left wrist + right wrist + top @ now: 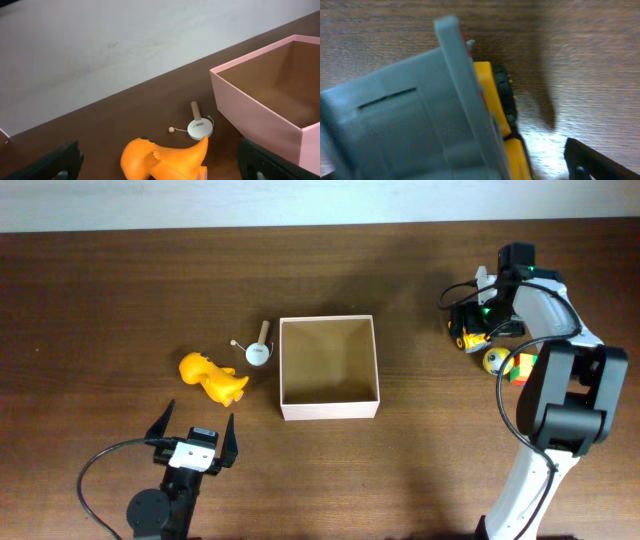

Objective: Pack container
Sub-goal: 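Reach the right gripper to the grey-yellow toy truck and grasp it, then carry the truck with the right gripper over the pink box, then lower the truck into the box and open the right gripper, then move the right gripper back to the puzzle cube and ball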

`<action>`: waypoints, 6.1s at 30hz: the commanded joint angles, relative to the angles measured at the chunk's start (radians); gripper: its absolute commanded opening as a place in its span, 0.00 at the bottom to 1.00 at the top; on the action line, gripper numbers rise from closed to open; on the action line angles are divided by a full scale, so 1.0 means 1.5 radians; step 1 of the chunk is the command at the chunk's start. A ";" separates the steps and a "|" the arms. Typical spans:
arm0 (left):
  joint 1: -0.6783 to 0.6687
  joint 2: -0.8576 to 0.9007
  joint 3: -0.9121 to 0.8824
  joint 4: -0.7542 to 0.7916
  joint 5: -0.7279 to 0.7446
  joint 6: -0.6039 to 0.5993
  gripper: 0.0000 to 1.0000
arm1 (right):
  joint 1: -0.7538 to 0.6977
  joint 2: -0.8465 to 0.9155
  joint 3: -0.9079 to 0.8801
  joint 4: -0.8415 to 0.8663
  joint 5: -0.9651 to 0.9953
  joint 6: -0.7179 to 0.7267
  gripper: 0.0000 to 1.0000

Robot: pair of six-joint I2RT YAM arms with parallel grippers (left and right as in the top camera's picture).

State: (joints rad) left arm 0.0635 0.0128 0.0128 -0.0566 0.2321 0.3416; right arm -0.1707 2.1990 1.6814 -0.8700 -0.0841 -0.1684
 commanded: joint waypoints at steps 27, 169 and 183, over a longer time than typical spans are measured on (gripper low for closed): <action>0.003 -0.005 -0.003 -0.003 0.000 0.008 0.99 | 0.001 0.013 0.303 -0.214 -0.255 -0.025 0.54; 0.003 -0.005 -0.003 -0.003 0.000 0.008 0.99 | 0.443 0.010 0.135 -0.090 -0.064 0.305 0.56; 0.003 -0.005 -0.003 -0.003 0.000 0.008 0.99 | 0.357 0.008 0.426 -0.355 0.024 0.240 0.61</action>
State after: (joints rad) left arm 0.0635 0.0128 0.0132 -0.0566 0.2321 0.3416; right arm 0.4252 2.2135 2.2669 -1.3705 -0.1295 0.2058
